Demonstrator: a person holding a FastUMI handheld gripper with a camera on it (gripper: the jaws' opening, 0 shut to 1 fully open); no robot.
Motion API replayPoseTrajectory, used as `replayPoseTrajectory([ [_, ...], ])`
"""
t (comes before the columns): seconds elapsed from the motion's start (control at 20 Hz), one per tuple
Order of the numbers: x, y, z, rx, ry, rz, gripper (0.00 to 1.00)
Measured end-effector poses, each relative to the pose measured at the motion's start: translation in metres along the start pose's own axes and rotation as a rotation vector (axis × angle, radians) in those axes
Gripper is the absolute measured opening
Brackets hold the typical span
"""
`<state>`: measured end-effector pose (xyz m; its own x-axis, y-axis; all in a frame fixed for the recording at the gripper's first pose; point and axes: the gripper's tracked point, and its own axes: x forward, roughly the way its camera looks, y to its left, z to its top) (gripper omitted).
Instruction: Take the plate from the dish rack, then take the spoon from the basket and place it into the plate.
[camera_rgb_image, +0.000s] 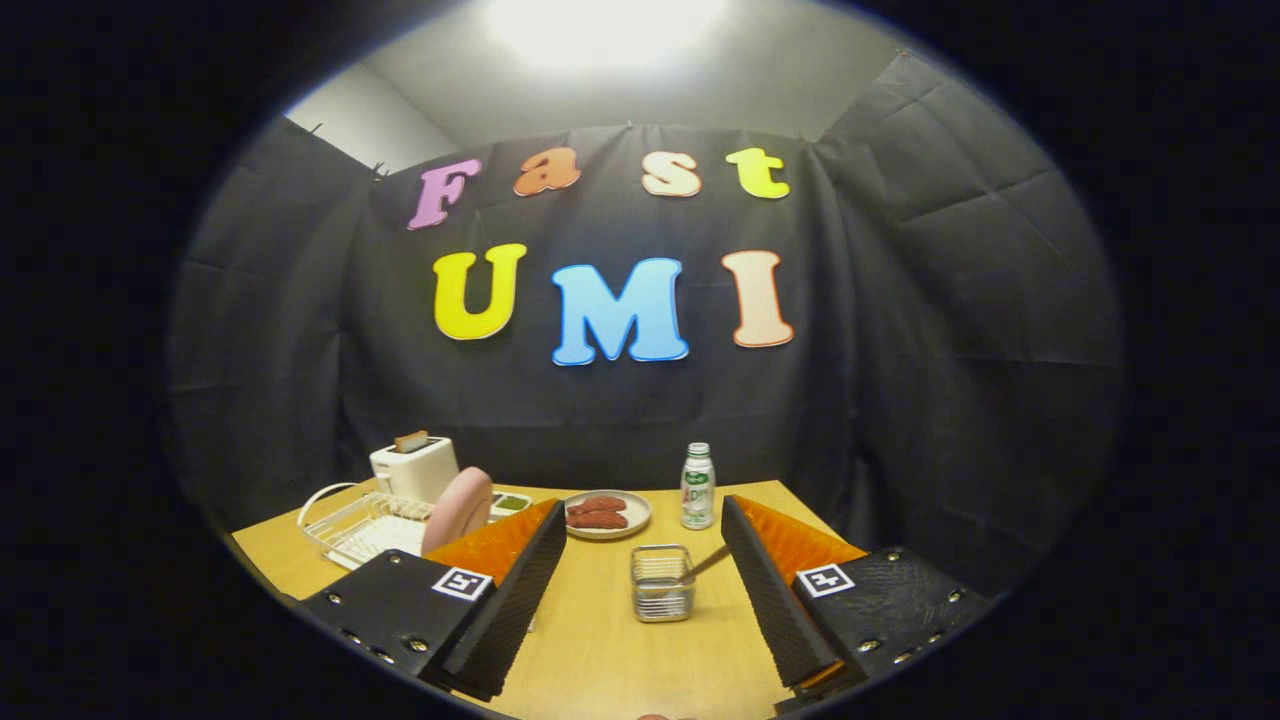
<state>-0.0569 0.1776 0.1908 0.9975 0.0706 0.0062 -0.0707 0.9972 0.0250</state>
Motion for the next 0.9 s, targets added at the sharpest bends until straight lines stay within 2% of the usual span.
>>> replayPoseTrajectory([
  [0.2, 0.038, 0.061, 0.014, 0.017, 0.027, 0.114, 0.95],
  [0.4, 0.087, 0.111, 0.009, 0.039, 0.112, 0.189, 0.95],
  [0.6, 0.134, 0.142, -0.014, 0.056, 0.236, 0.210, 0.95],
  [0.9, 0.196, 0.167, -0.075, 0.026, 0.505, 0.225, 0.96],
])
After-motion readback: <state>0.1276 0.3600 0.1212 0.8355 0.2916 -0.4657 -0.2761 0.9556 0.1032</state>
